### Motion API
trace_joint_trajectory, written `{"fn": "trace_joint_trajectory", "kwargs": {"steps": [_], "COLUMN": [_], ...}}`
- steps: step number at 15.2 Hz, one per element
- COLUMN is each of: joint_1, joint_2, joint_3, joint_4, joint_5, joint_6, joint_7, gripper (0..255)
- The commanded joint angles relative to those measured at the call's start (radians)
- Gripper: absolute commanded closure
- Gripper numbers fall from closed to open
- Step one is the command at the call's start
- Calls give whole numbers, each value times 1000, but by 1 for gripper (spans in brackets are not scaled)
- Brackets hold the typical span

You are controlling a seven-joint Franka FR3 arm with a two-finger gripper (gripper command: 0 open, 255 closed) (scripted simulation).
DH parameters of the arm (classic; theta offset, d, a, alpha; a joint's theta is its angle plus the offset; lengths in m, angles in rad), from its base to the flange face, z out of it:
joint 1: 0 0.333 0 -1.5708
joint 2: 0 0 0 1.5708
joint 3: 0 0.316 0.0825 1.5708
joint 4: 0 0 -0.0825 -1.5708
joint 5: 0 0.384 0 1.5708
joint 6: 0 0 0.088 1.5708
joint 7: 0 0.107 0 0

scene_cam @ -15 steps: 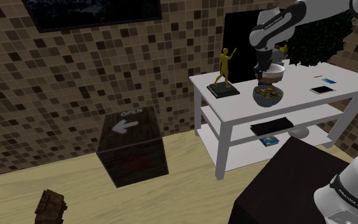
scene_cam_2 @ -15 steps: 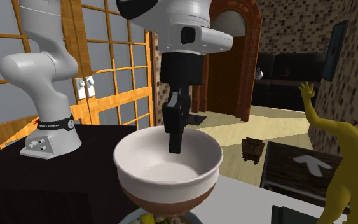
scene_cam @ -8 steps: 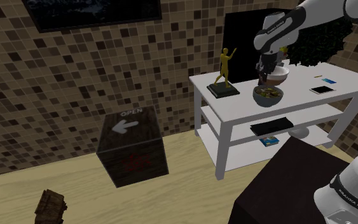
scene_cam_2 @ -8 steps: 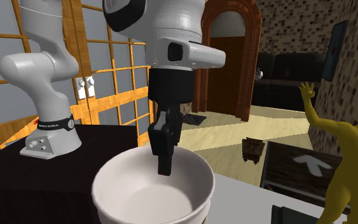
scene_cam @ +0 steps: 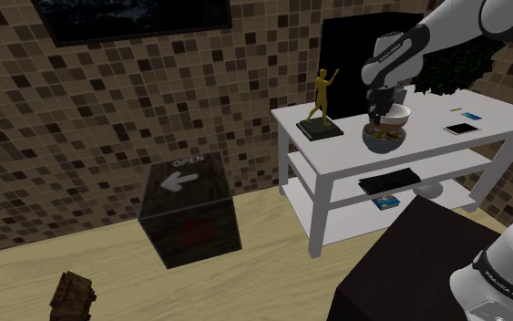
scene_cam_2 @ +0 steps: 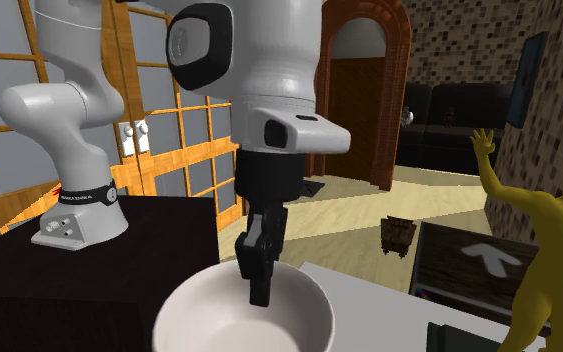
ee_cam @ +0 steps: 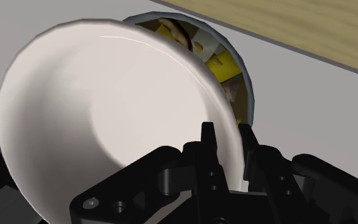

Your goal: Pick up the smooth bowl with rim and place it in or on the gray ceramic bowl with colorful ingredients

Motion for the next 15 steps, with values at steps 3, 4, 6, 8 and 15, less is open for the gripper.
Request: {"fn": "trace_joint_trajectory", "kwargs": {"steps": [3,4,6,8,15], "joint_1": [-3,-3,-3,-3,-3], "joint_2": [25,25,25,25,26], "joint_3": [3,3,3,3,3], "joint_4": [-11,-11,-11,-11,-8], "joint_5": [5,5,5,5,5], "joint_6": [36,36,36,36,35], "joint_7": [2,2,2,2,2], "gripper": [255,255,255,255,0]}}
